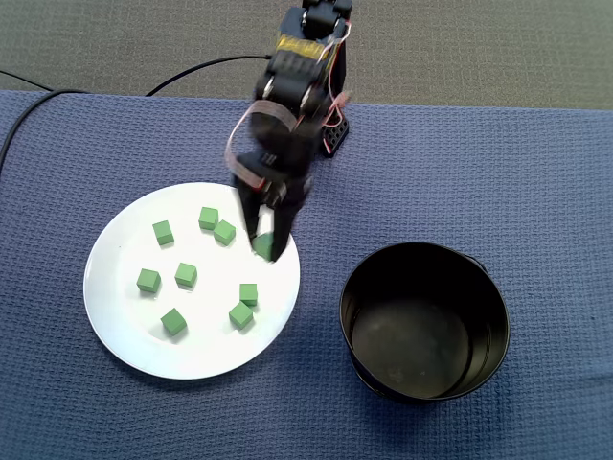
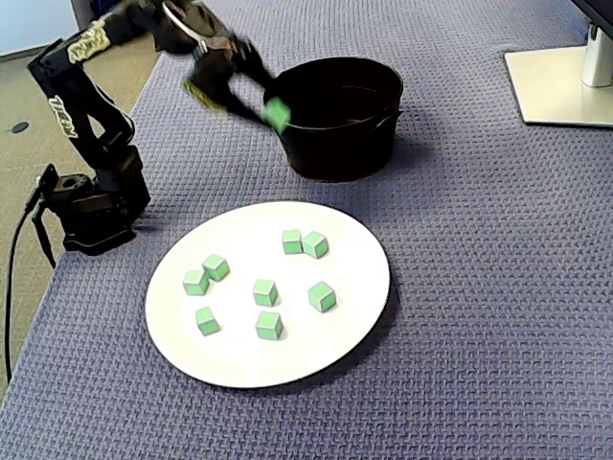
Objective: Pick up the items on the white plate and put them in the black container.
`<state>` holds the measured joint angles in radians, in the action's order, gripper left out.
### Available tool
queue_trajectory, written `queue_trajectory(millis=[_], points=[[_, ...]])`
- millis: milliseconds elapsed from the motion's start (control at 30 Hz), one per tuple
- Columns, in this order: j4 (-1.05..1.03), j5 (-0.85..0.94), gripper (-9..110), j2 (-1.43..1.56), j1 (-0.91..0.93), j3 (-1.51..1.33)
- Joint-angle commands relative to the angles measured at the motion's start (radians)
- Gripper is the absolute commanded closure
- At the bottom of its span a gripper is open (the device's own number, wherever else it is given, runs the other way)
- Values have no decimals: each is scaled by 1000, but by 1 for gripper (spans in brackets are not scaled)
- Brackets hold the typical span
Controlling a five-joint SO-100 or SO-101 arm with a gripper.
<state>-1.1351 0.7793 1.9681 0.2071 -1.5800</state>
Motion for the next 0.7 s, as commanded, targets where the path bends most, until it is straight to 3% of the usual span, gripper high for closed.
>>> queue_trajectory(millis=[0,133,333,667], points=[[-23,-247,100,98,-107,193],[-52,-293,102,-60,-233,397],[-262,-304,102,-522,-390,801],[-144,-327,102,-715,-468,540]])
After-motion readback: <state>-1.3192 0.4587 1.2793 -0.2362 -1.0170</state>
